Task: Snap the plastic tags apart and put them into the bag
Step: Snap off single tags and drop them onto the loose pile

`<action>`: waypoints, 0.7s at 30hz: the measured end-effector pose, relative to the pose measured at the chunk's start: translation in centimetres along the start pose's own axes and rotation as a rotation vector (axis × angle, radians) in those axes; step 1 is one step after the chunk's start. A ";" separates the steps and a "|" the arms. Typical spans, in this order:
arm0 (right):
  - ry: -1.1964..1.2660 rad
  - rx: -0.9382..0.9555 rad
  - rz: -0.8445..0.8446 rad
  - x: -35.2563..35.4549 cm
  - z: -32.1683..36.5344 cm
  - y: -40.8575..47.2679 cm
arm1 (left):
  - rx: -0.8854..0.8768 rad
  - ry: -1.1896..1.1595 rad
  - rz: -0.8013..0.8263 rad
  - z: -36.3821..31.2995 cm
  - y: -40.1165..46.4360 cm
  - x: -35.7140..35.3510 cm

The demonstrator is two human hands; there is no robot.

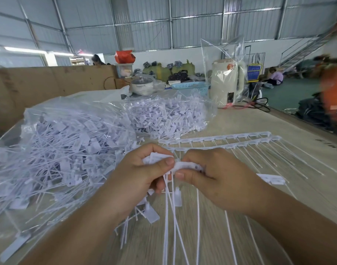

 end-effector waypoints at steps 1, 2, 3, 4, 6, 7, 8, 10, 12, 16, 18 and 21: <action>-0.025 0.001 -0.033 0.2 0.1 0.0 | -0.006 -0.046 -0.007 -0.1 0.0 0.0; -0.050 0.004 -0.064 0.4 0.2 0.1 | -0.012 -0.091 -0.013 -0.2 -0.1 0.0; -0.067 0.007 -0.095 0.6 0.3 0.0 | -0.016 -0.130 -0.018 -0.3 -0.2 -0.1; -0.077 0.011 -0.127 0.8 0.5 0.0 | -0.021 -0.163 -0.025 -0.4 -0.3 -0.1; -0.094 0.019 -0.189 1.0 1.1 0.0 | -0.029 -0.212 -0.045 -0.6 -0.5 -0.2; -0.103 0.020 -0.216 1.1 1.3 0.0 | -0.032 -0.241 -0.056 -0.7 -0.5 -0.2; -0.109 0.020 -0.250 1.3 1.5 0.0 | -0.034 -0.281 -0.065 -0.6 -0.6 -0.2; -0.095 0.006 -0.350 2.0 1.2 -0.1 | -0.036 -0.369 -0.073 -0.6 -0.6 -0.3; -0.049 -0.032 -0.420 2.7 0.3 -0.4 | -0.042 -0.381 -0.070 -0.5 -0.6 -0.4; 0.055 -0.019 -0.368 2.5 -0.8 -0.5 | -0.041 -0.319 -0.057 -0.3 -0.6 -0.5; 0.112 0.019 -0.287 1.6 -0.5 -0.3 | -0.027 -0.285 -0.058 -0.1 -0.4 -0.5; 0.133 0.067 -0.167 0.4 0.3 -0.1 | -0.009 -0.203 -0.055 0.1 -0.3 -0.5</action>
Point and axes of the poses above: each hand's wrist, its own y-axis towards the middle knuckle, its own x-axis out of the back of the hand, z = x × y, the point moved 9 cm from there along y, towards the middle knuckle, and after that the axes turned 14 degrees about x, right-handed, at the moved point
